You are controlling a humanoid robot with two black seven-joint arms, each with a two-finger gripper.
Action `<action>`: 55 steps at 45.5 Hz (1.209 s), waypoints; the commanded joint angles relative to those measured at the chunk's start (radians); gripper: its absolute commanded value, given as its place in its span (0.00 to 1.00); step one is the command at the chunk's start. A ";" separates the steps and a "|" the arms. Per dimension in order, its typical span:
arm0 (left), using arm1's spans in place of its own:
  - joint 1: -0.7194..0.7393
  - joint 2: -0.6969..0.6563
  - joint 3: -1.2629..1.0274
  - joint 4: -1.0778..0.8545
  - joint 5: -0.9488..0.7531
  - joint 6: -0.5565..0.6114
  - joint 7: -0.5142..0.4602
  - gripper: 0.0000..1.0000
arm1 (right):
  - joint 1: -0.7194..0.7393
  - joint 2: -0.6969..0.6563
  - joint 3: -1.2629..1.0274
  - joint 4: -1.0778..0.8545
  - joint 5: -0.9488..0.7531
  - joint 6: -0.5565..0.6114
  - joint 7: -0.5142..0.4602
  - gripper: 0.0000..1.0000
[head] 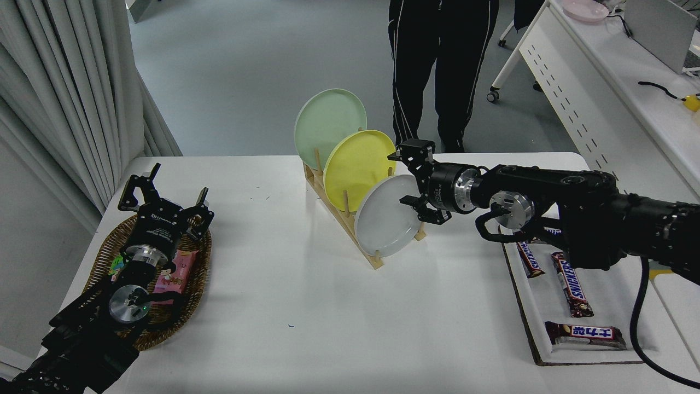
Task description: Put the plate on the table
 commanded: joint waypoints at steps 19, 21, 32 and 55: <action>0.000 0.000 0.000 0.000 0.000 0.000 0.001 1.00 | -0.033 0.039 0.023 -0.046 0.013 0.008 -0.002 0.57; 0.000 0.000 0.000 0.000 0.000 0.000 0.001 1.00 | -0.035 0.039 0.023 -0.046 0.013 0.008 -0.002 0.56; 0.000 0.000 0.000 0.000 0.000 0.000 0.001 1.00 | -0.039 0.039 0.046 -0.046 0.017 0.008 -0.003 0.42; 0.000 0.000 0.000 0.000 0.000 0.000 0.000 1.00 | -0.059 0.039 0.095 -0.050 0.019 -0.001 -0.012 0.31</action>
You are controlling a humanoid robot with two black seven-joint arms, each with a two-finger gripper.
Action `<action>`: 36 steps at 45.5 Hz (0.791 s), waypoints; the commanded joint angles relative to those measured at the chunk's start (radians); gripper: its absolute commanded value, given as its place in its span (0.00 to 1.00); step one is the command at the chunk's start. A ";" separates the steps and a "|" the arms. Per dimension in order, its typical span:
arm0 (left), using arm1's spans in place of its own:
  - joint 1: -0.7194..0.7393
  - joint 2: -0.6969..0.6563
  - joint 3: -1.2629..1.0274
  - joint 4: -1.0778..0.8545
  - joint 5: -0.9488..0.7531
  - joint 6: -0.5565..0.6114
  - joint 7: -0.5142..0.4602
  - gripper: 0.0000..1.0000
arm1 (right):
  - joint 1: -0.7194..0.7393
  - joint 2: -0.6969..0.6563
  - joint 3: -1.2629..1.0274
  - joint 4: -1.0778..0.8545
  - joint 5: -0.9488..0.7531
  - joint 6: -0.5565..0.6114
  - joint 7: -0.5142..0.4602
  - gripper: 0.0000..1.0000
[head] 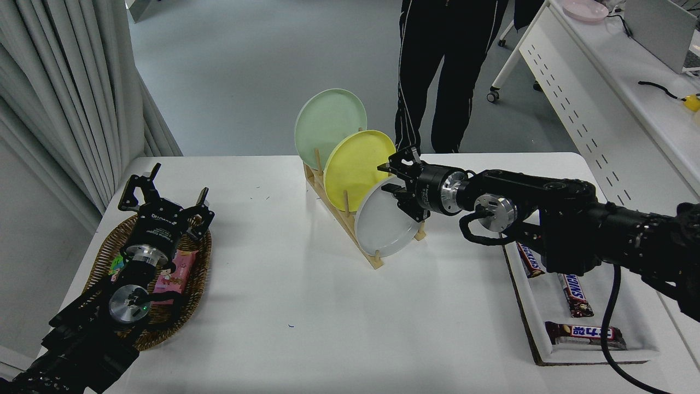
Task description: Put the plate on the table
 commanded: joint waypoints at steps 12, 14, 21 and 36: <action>0.000 0.001 0.000 0.000 0.000 0.000 0.000 1.00 | -0.004 0.003 0.009 -0.017 -0.001 -0.008 -0.016 0.26; 0.000 0.000 -0.001 0.000 0.000 0.000 0.001 1.00 | -0.004 0.003 0.009 -0.017 -0.001 -0.008 -0.022 0.23; 0.000 0.000 0.000 -0.001 0.000 0.000 0.000 1.00 | -0.004 0.003 0.009 -0.017 -0.002 -0.008 -0.051 0.19; 0.000 0.000 0.000 -0.001 0.000 0.000 0.001 1.00 | -0.004 0.007 0.009 -0.036 -0.002 -0.005 -0.059 0.13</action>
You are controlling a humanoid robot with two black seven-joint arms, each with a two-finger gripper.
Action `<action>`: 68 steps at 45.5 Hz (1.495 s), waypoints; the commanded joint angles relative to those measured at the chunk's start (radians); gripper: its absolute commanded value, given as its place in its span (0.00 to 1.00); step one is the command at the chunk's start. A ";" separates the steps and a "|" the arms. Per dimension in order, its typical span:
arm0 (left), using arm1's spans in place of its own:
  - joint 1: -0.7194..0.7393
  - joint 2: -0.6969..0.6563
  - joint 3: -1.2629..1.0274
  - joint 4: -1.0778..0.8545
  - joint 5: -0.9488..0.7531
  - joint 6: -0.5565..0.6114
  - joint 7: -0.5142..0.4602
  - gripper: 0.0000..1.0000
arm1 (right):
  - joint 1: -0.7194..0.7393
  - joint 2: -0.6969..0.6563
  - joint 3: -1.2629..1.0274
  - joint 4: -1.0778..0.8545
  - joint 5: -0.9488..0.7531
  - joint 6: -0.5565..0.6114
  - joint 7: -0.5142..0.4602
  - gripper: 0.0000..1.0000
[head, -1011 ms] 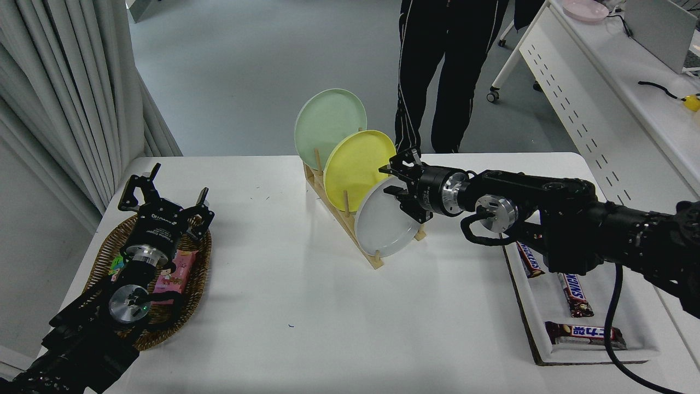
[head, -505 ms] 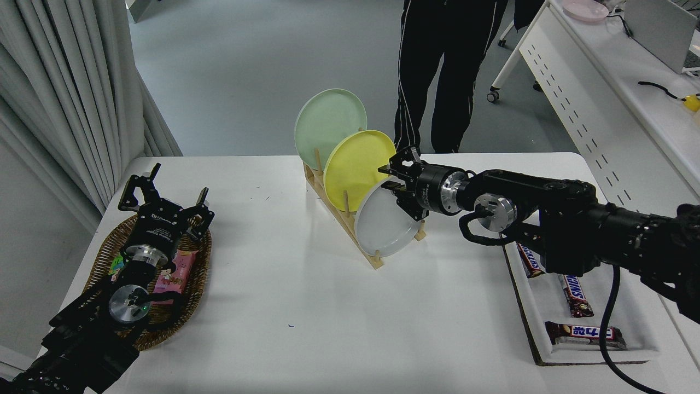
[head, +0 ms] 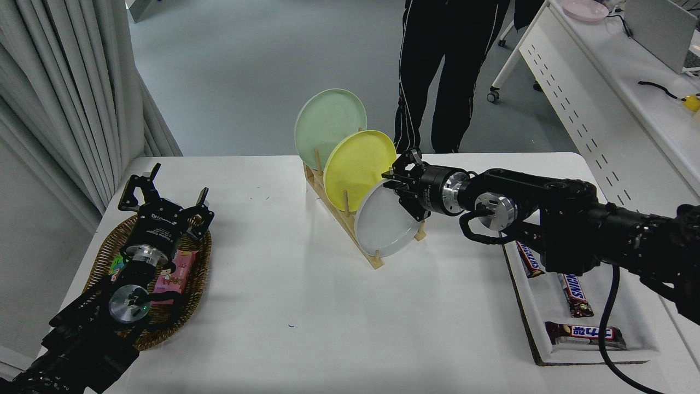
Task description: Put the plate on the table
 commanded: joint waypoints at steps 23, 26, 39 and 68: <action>0.000 0.000 0.000 0.000 0.000 0.000 -0.001 1.00 | -0.003 0.021 0.017 -0.042 -0.003 0.008 -0.016 0.04; 0.000 0.000 0.000 0.000 0.000 0.000 -0.001 1.00 | -0.003 0.021 0.017 -0.043 -0.003 0.008 -0.027 0.01; 0.000 0.000 0.000 -0.001 0.000 0.000 -0.001 1.00 | -0.003 0.014 0.017 -0.040 -0.004 0.016 -0.060 0.00; 0.000 0.001 0.000 0.000 0.000 0.000 0.001 1.00 | 0.156 -0.244 0.270 0.182 0.046 0.071 -0.231 0.00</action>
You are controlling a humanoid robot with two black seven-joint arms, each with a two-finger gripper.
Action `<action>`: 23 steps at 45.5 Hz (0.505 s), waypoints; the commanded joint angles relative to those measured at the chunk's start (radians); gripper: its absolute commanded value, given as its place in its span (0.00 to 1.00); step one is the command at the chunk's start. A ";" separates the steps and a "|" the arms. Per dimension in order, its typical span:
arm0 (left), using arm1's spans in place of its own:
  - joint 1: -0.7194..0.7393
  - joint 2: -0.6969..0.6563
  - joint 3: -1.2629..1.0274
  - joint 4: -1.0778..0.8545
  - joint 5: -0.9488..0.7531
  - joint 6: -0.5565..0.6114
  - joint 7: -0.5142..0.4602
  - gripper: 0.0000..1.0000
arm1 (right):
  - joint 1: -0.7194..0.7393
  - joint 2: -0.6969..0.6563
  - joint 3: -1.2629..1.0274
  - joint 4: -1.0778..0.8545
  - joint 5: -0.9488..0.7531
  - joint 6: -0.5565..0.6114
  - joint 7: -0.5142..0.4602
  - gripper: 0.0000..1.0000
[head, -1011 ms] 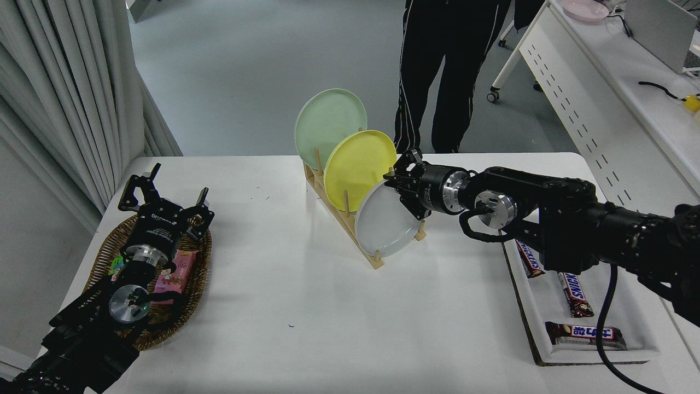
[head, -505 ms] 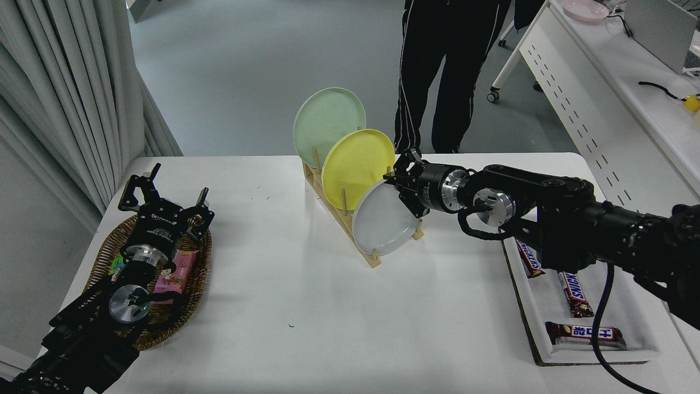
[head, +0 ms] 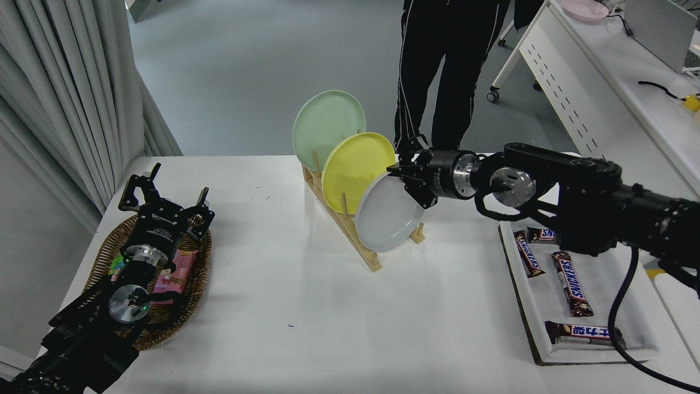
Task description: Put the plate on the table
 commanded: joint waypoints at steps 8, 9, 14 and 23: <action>0.000 0.000 0.000 -0.001 0.000 0.000 0.001 1.00 | 0.156 -0.170 0.134 0.218 0.220 -0.072 -0.085 0.00; 0.000 0.001 0.000 0.000 0.000 0.000 -0.001 1.00 | 0.167 -0.176 0.134 0.230 0.235 -0.080 -0.085 0.00; 0.000 0.001 0.000 0.000 0.000 0.000 -0.001 1.00 | 0.210 -0.197 0.136 0.302 0.307 -0.131 -0.085 0.00; 0.000 0.000 0.000 0.000 0.000 0.000 -0.001 1.00 | 0.242 -0.197 0.137 0.377 0.434 -0.279 -0.094 0.00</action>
